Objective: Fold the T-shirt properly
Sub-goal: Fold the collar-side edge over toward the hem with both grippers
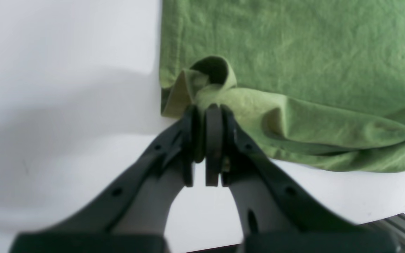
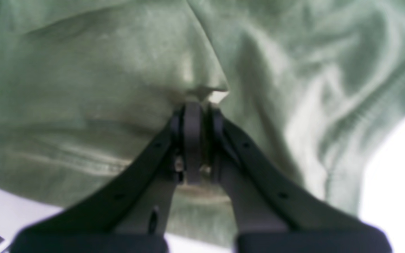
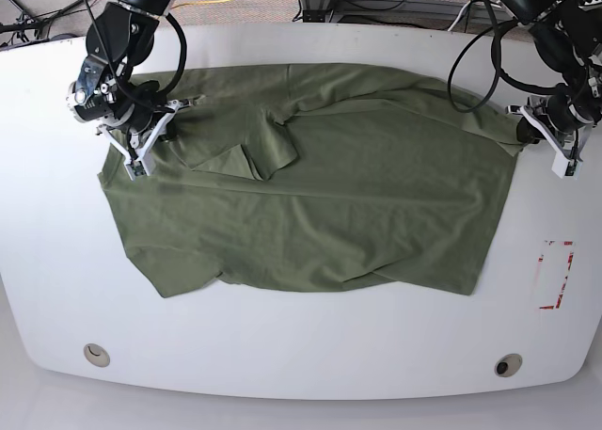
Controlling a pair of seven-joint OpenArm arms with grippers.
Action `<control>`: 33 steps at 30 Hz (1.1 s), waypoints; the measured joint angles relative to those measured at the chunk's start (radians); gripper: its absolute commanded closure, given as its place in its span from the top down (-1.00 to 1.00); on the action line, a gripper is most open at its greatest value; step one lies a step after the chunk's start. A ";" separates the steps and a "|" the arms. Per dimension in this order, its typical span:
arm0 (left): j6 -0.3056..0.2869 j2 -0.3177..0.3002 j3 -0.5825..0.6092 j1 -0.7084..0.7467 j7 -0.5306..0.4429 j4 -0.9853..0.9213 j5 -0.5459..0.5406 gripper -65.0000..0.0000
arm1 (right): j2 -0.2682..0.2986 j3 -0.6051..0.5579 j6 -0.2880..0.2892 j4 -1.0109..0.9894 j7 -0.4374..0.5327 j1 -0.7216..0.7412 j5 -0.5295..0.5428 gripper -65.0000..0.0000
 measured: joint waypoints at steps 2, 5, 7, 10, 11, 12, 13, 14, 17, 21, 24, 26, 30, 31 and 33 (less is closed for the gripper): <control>0.000 0.000 0.000 -0.002 0.000 0.000 0.001 -0.89 | 0.000 0.002 0.000 0.044 -0.003 -0.020 -0.002 -1.00; 0.000 0.001 0.001 -0.006 0.000 0.000 0.000 -0.89 | 0.000 0.002 0.000 0.122 -0.002 -0.046 0.003 -1.00; 0.000 0.003 0.000 -0.011 0.002 0.000 0.000 -0.89 | 0.000 0.001 0.000 0.162 -0.002 -0.062 0.003 -1.00; 0.000 0.003 0.000 -0.036 0.004 -0.001 0.004 -0.89 | 0.000 0.002 0.000 0.187 -0.003 -0.082 0.003 -1.00; 0.000 0.003 0.000 -0.045 0.003 -0.001 0.003 -0.89 | 0.000 0.002 0.000 0.188 -0.003 -0.087 0.004 -1.00; 0.000 0.003 0.000 -0.054 0.003 -0.005 -0.001 -0.89 | 0.000 0.006 0.001 0.188 -0.004 -0.091 0.003 -1.00; 0.000 0.003 0.001 -0.064 -0.005 -0.015 -0.003 -0.89 | 0.000 0.018 0.001 0.188 -0.003 -0.094 0.004 -1.00; 0.000 0.003 0.001 -0.072 -0.007 -0.029 -0.004 -0.89 | -0.002 0.034 0.001 0.189 -0.003 -0.095 0.007 -1.00; 0.000 0.003 0.000 -0.105 0.001 -0.091 0.004 -0.89 | 0.001 0.091 0.001 0.190 -0.004 -0.095 -0.001 -1.00; 0.000 0.003 -0.002 -0.156 0.003 -0.177 0.002 -0.89 | 0.002 0.121 0.001 0.190 -0.003 -0.089 -0.001 -1.00; 0.000 0.000 -0.003 -0.190 0.003 -0.225 0.003 -0.89 | 0.006 0.132 0.001 0.190 -0.003 -0.073 0.002 -1.00; 0.000 0.000 -0.003 -0.201 0.000 -0.243 0.002 -0.89 | 0.006 0.134 0.001 0.190 0.000 -0.063 0.003 -1.00; 0.000 0.002 -0.002 -0.218 -0.003 -0.290 0.006 -0.89 | 0.007 0.133 0.001 0.180 -0.001 -0.047 0.001 -1.00; 0.000 0.002 -0.002 -0.225 -0.005 -0.301 0.008 -0.89 | 0.008 0.133 0.001 0.168 -0.002 -0.036 -0.002 -1.00; 0.000 0.001 -0.002 -0.235 -0.015 -0.317 0.007 -0.89 | 0.008 0.133 0.001 0.149 -0.003 -0.018 -0.003 -1.00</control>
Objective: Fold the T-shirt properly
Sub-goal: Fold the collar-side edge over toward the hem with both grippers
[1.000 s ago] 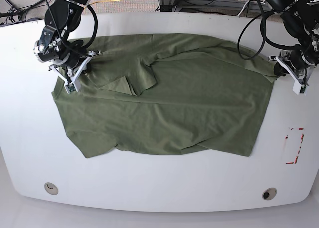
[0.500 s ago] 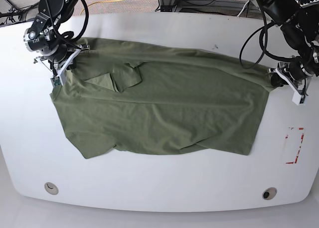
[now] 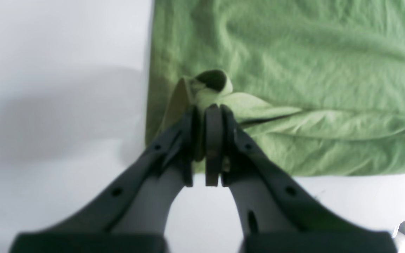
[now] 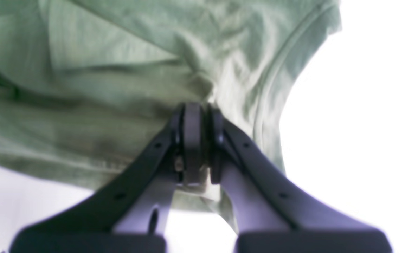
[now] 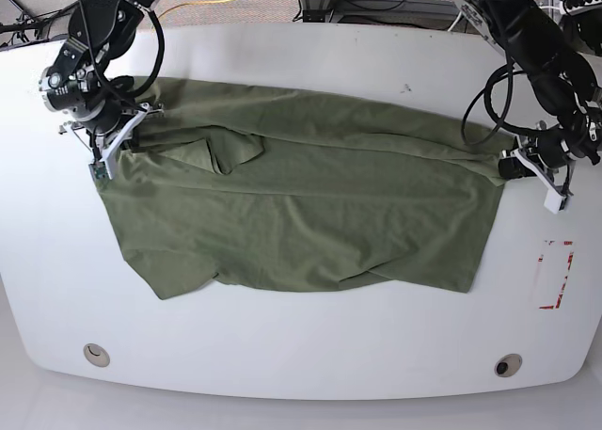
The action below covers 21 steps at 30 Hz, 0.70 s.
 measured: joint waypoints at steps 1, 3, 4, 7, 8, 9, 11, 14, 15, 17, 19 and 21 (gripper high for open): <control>0.000 -0.002 0.002 -0.006 -0.010 -0.013 -0.004 -0.89 | 0.000 0.000 0.000 -0.010 0.005 0.008 0.003 -1.00; 0.000 -0.005 0.002 -0.015 -0.026 -0.043 -0.005 -0.89 | 0.005 0.000 0.000 -0.030 0.010 0.019 0.006 -1.00; 0.000 -0.004 0.002 -0.021 -0.034 -0.062 -0.003 -0.89 | 0.011 0.000 0.001 -0.044 0.007 0.023 0.006 -1.00; 0.000 -0.011 0.004 -0.023 -0.050 -0.083 0.000 -0.89 | 0.030 0.001 0.001 -0.069 0.008 0.032 -0.001 -1.00; 0.000 -0.024 0.005 -0.026 -0.061 -0.089 -0.004 -0.89 | 0.034 0.001 0.000 -0.069 0.015 0.032 -0.002 -1.00; 0.000 -0.032 0.004 -0.030 -0.062 -0.096 -0.002 -0.89 | 0.036 0.001 0.000 -0.070 0.026 0.034 -0.002 -1.00; 0.000 -0.059 0.004 -0.043 -0.097 -0.136 -0.004 -0.89 | 0.042 0.001 0.000 -0.080 0.030 0.037 0.000 -1.00; 0.000 -0.072 0.004 -0.048 -0.110 -0.169 -0.003 -0.88 | 0.060 0.000 0.000 -0.114 0.037 0.037 0.009 -1.00; 0.000 -0.075 0.004 -0.047 -0.110 -0.174 -0.003 -0.88 | 0.062 0.001 0.001 -0.122 0.039 0.037 0.006 -1.00; 0.000 -0.083 0.005 -0.049 -0.113 -0.199 -0.004 -0.79 | 0.064 0.013 0.001 -0.154 0.047 0.041 0.006 -0.97; 0.000 -0.092 0.031 -0.053 -0.139 -0.224 -0.002 -0.59 | 0.063 0.032 0.001 -0.184 0.055 0.052 0.003 -0.78; 0.000 -0.099 0.085 -0.057 -0.154 -0.230 0.005 -0.37 | 0.065 0.049 -0.001 -0.204 0.056 0.068 -0.013 -0.49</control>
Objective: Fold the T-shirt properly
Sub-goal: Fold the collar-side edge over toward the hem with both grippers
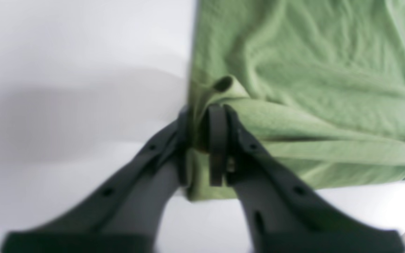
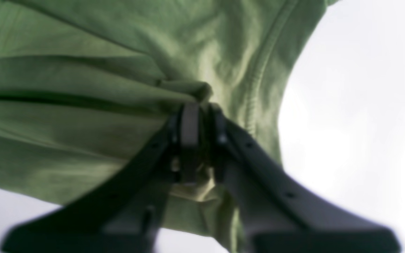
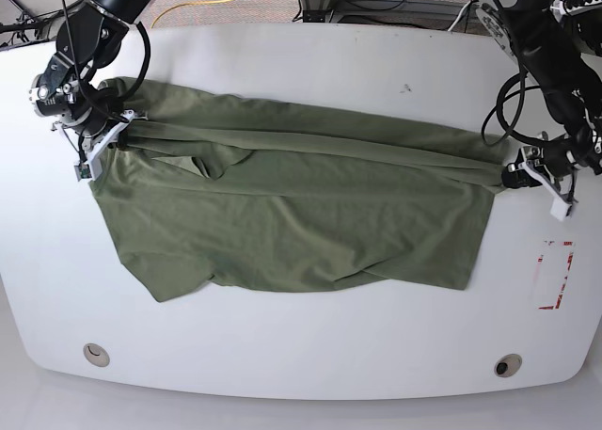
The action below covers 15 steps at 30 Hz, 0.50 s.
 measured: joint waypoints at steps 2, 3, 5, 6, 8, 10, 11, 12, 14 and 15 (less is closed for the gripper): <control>0.000 -0.005 0.051 -0.010 -0.001 -0.002 -0.004 -0.16 | 0.002 -0.003 0.000 -0.002 0.014 0.005 0.003 -0.20; 0.000 -0.010 0.073 -0.014 -0.005 -0.003 -0.008 -0.02 | 0.001 0.000 0.000 -0.002 0.019 0.005 0.009 -0.02; 0.000 -0.019 0.095 -0.026 -0.006 -0.003 -0.012 0.18 | -0.001 0.016 0.001 -0.002 0.018 0.008 0.013 0.25; 0.000 -0.021 0.097 -0.028 -0.010 -0.002 -0.013 0.23 | 0.001 0.032 0.001 -0.002 0.015 0.008 0.014 0.35; 0.000 -0.024 0.095 -0.035 -0.008 -0.002 -0.011 0.26 | 0.006 0.046 0.000 0.018 0.010 0.005 0.003 0.50; 0.000 -0.025 0.093 -0.047 -0.002 -0.002 -0.009 0.26 | 0.005 0.049 -0.003 0.081 -0.005 -0.003 -0.002 0.49; 0.000 -0.025 0.093 -0.053 -0.002 -0.002 -0.009 0.26 | 0.004 0.048 -0.001 0.113 -0.013 -0.007 0.005 0.47; 0.000 -0.026 0.095 -0.059 -0.002 -0.001 -0.013 0.26 | 0.004 0.047 -0.001 0.132 -0.019 -0.009 0.015 0.45; 0.000 -0.027 0.097 -0.063 -0.005 0.013 -0.013 0.26 | 0.004 0.050 0.001 0.172 -0.039 -0.018 0.028 0.39; 0.000 -0.026 0.098 -0.059 -0.004 0.036 -0.012 0.26 | 0.002 0.057 0.002 0.192 -0.060 -0.022 0.027 0.35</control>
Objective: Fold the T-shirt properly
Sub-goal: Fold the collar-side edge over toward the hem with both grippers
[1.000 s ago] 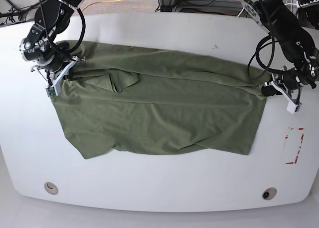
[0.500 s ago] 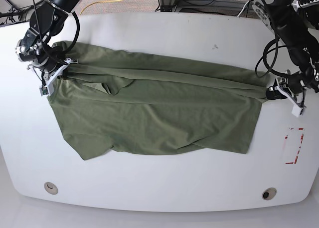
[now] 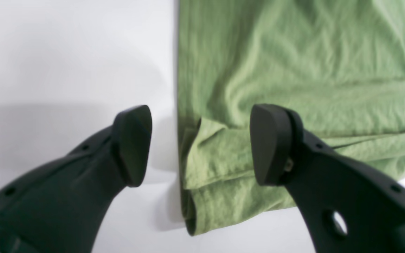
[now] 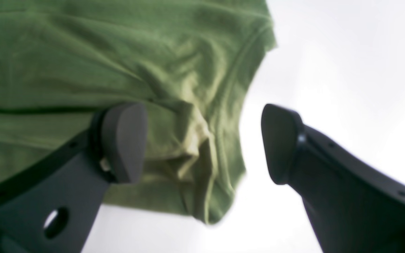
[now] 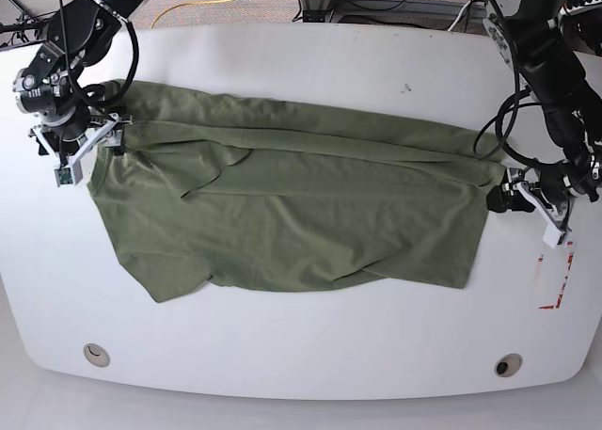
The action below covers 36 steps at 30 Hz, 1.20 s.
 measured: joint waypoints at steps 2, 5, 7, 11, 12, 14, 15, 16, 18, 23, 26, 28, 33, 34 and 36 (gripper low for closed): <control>0.000 -0.003 0.013 0.021 0.003 0.072 -0.001 0.26 | -0.006 0.026 0.000 0.032 -0.024 -0.022 -0.008 0.29; 0.000 -0.010 0.069 0.089 -0.001 0.217 -0.003 0.26 | -0.034 0.060 -0.001 0.062 -0.037 -0.058 -0.016 0.19; 0.001 -0.008 0.109 0.134 0.001 0.296 0.000 0.26 | -0.053 0.062 -0.001 0.071 -0.050 -0.079 -0.016 0.09; 0.000 0.003 0.165 0.226 -0.005 0.405 -0.008 0.26 | -0.077 0.064 0.000 0.073 -0.039 -0.103 -0.006 -0.04; 0.000 0.003 0.171 0.238 -0.011 0.407 -0.007 0.26 | -0.078 0.064 0.000 0.073 -0.040 -0.112 -0.007 -0.03; 0.000 0.006 0.190 0.259 -0.064 0.406 0.011 0.26 | -0.078 0.068 0.000 0.071 -0.041 -0.122 -0.011 -0.01; 0.000 0.007 0.203 0.266 -0.093 0.402 0.021 0.26 | -0.078 0.071 0.000 0.068 -0.043 -0.122 -0.016 0.01; 0.000 0.007 0.217 0.272 -0.140 0.396 0.028 0.26 | -0.078 0.071 -0.001 0.060 -0.041 -0.121 -0.015 0.04; 0.001 0.011 0.254 0.279 -0.195 0.367 0.058 0.26 | -0.078 0.069 -0.001 0.032 -0.035 -0.117 -0.016 0.06; 0.000 0.021 0.307 0.270 -0.292 0.259 0.172 0.25 | -0.072 0.066 -0.001 -0.075 -0.024 -0.105 -0.021 0.05; 0.001 0.043 0.314 0.230 -0.312 0.185 0.220 0.25 | -0.072 0.066 -0.003 -0.130 0.005 -0.093 -0.027 0.05; 0.000 0.047 0.316 0.200 -0.322 0.130 0.236 0.25 | -0.064 0.063 -0.003 -0.153 0.034 -0.087 -0.011 0.05; -0.004 0.039 0.309 0.154 -0.366 0.036 0.238 0.25 | -0.024 0.063 -0.001 -0.208 0.040 -0.079 -0.016 0.05; -0.004 0.039 0.310 0.160 -0.367 0.038 0.240 0.25 | -0.021 0.063 -0.001 -0.211 0.040 -0.077 -0.016 0.05; -0.003 0.036 0.309 0.181 -0.390 0.041 0.231 0.25 | -0.016 0.064 -0.002 -0.221 0.042 -0.076 -0.015 0.05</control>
